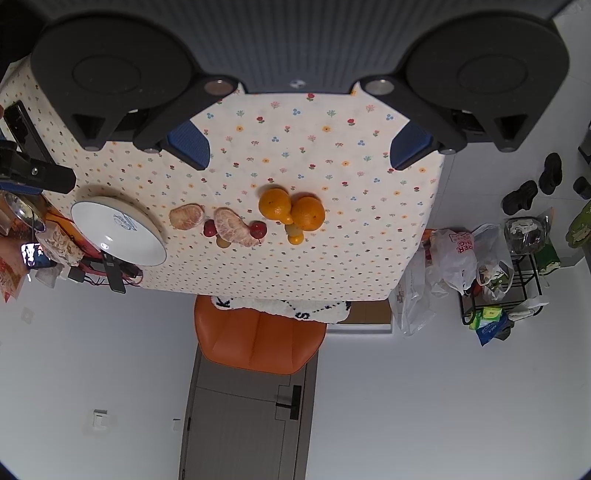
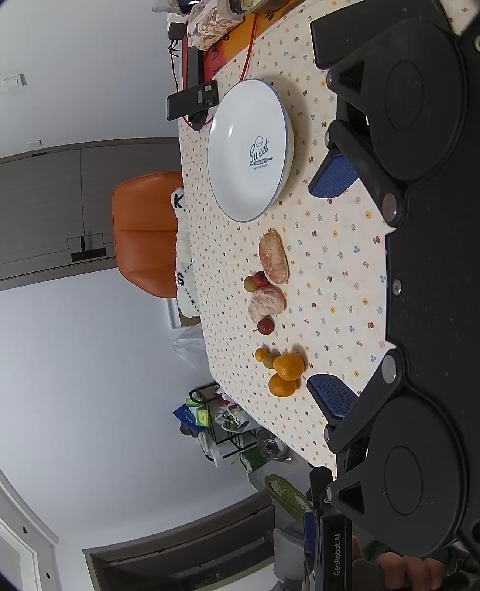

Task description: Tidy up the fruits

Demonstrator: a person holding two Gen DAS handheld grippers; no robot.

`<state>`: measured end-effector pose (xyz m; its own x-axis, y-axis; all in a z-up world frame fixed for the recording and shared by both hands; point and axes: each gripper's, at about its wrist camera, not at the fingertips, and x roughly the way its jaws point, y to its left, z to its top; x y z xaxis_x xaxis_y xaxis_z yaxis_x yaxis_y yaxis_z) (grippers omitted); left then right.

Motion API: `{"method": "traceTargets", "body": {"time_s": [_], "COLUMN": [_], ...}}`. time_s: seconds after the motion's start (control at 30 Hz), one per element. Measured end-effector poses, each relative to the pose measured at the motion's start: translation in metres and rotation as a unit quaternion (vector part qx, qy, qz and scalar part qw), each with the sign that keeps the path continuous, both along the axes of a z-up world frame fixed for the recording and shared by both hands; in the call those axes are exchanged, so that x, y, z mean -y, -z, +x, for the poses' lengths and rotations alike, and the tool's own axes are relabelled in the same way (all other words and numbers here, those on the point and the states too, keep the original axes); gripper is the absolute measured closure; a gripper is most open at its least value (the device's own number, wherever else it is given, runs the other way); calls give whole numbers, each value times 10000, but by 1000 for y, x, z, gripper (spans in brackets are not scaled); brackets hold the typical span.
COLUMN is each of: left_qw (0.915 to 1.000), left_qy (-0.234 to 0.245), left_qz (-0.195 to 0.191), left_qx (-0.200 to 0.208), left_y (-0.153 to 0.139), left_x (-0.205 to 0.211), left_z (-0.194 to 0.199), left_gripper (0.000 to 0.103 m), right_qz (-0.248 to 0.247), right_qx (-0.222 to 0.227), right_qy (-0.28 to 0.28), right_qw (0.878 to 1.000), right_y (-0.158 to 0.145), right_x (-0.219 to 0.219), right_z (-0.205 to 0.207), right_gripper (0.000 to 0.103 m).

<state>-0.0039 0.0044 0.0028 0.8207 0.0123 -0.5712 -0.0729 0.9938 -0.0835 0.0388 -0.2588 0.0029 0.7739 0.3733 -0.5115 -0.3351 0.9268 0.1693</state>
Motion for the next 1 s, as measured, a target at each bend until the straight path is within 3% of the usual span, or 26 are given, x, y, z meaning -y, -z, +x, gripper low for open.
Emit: {"method": "traceTargets", "body": {"time_s": [0.6,1.0], "left_qw": [9999,9999], "left_qy": [-76,-25], "left_qz": [-12,5], "left_qx": [-65,-158], "left_y": [4,13], "left_x": [-4,4], "left_z": [6,35], "left_gripper": [0,0], "right_qz": [-27,-51], "right_qx": [-84,-195], "right_qy": [-163,-165], "right_qw": [9998,9997], "right_y": [6,13], "right_x": [-5,-3], "right_z": [8,29], "right_gripper": [0,0]}}
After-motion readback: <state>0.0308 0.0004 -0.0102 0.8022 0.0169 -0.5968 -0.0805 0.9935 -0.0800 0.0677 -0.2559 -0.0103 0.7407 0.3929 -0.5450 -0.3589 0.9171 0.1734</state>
